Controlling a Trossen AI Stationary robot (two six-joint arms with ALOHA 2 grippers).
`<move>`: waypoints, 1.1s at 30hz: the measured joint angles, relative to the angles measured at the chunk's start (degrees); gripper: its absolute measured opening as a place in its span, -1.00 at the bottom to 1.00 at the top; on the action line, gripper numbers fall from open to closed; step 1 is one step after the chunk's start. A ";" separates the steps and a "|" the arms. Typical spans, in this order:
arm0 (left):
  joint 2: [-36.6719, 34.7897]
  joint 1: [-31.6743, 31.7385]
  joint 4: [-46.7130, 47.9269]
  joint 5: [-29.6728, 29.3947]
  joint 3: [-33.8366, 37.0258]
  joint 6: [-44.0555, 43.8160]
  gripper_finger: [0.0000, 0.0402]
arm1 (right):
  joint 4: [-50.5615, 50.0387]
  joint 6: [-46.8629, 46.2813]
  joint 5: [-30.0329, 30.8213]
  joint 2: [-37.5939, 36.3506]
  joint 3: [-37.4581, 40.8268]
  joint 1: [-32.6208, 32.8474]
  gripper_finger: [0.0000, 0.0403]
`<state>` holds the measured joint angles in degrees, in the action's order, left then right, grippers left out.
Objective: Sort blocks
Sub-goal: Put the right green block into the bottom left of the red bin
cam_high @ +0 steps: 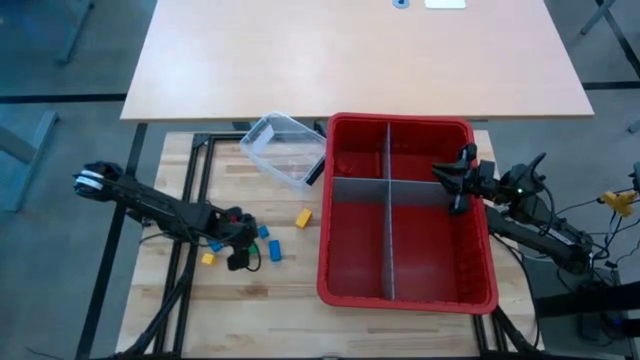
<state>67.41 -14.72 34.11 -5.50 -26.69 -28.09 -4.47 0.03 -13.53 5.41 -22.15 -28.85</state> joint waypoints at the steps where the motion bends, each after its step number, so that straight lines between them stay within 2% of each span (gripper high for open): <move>1: 0.31 0.01 -0.40 0.04 -0.17 0.21 0.55 | -0.03 0.01 -0.01 0.00 0.00 0.00 -0.74; 14: 0.82 -1.65 0.67 -0.98 -5.54 0.54 0.55 | 0.02 0.00 0.03 0.00 0.00 0.01 -0.73; 23: 0.82 -5.86 2.12 -0.81 -3.57 -6.43 0.55 | 0.04 0.66 0.05 0.00 0.00 0.01 -0.81; 33: 3.56 -5.97 1.67 -0.54 0.28 -10.16 0.55 | 0.47 0.72 0.08 -0.02 0.00 0.00 -0.76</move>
<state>70.97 -20.69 35.78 -6.04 -26.41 -38.25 -4.00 0.75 -13.45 5.39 -22.15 -28.85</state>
